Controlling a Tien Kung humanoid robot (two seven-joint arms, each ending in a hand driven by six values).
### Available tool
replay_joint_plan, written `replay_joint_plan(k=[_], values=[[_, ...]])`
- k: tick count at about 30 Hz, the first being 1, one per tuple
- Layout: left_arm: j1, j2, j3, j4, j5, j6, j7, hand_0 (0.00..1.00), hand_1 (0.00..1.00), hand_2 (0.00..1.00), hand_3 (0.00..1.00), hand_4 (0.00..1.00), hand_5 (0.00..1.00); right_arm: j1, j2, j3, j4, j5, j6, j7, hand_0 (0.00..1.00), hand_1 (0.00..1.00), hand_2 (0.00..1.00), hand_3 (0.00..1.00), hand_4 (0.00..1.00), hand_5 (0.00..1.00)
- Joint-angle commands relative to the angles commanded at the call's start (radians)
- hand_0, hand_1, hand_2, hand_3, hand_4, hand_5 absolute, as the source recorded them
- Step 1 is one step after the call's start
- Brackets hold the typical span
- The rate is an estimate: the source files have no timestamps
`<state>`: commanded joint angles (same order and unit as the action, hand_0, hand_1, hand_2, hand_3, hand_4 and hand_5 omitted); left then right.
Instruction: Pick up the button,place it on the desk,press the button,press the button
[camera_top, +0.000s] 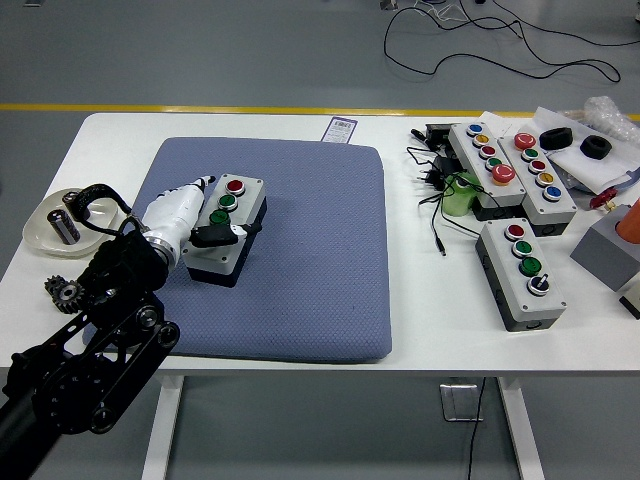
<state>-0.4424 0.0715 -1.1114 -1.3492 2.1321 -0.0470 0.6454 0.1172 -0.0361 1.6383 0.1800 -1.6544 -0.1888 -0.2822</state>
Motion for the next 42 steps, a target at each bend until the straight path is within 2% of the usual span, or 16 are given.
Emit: replay_joint_plan(k=[8,9,15,16,18,21,32,38,42], values=[[-0.020,-0.067,-0.027,0.098,0.085,0.070,0.000,0.998,0.998,0.998,0.998,0.998,0.723,-0.002,-0.002,0.002,0.000,0.000,0.000,0.001,0.653,0.649,0.680,0.597,0.439,0.313],[-0.022,-0.072,-0.029,0.106,0.094,0.073,0.000,0.981,0.998,0.998,0.998,0.998,0.692,-0.002,-0.002,0.003,0.000,0.000,-0.001,0.001,0.653,0.649,0.680,0.597,0.439,0.314],[-0.044,-0.072,-0.034,0.163,0.137,0.083,0.000,0.981,0.998,0.998,0.998,0.998,0.692,-0.004,-0.004,0.007,0.000,-0.003,-0.001,0.002,0.653,0.649,0.680,0.597,0.439,0.314],[-0.048,-0.072,-0.038,0.175,0.137,0.083,0.000,0.957,0.998,0.998,0.998,0.998,0.673,-0.004,-0.005,0.008,0.000,-0.004,-0.001,0.002,0.653,0.650,0.680,0.596,0.440,0.312],[-0.059,-0.072,-0.058,0.211,0.137,0.073,0.000,0.957,0.998,0.998,0.998,0.998,0.673,-0.006,-0.005,0.010,0.000,-0.004,-0.001,0.003,0.653,0.650,0.680,0.596,0.440,0.312],[-0.067,-0.072,-0.063,0.231,0.137,0.060,0.000,0.950,0.998,0.998,0.998,0.998,0.673,-0.008,-0.006,0.012,0.000,-0.003,-0.001,0.003,0.653,0.650,0.680,0.596,0.440,0.312],[-0.064,-0.072,-0.038,0.221,0.137,0.025,0.000,0.937,0.998,0.998,0.998,0.998,0.663,-0.014,-0.009,0.018,0.000,-0.012,-0.002,0.000,0.653,0.650,0.681,0.596,0.440,0.311],[-0.060,-0.072,-0.012,0.187,0.137,0.010,0.000,0.936,0.998,0.998,0.998,0.998,0.660,-0.016,-0.009,0.018,0.000,-0.012,-0.001,0.001,0.653,0.649,0.680,0.596,0.440,0.313],[-0.067,-0.072,-0.006,0.209,0.137,-0.005,0.000,0.933,0.998,0.998,0.998,0.998,0.648,-0.014,-0.009,0.018,0.000,-0.011,-0.002,0.002,0.653,0.649,0.680,0.596,0.440,0.311]])
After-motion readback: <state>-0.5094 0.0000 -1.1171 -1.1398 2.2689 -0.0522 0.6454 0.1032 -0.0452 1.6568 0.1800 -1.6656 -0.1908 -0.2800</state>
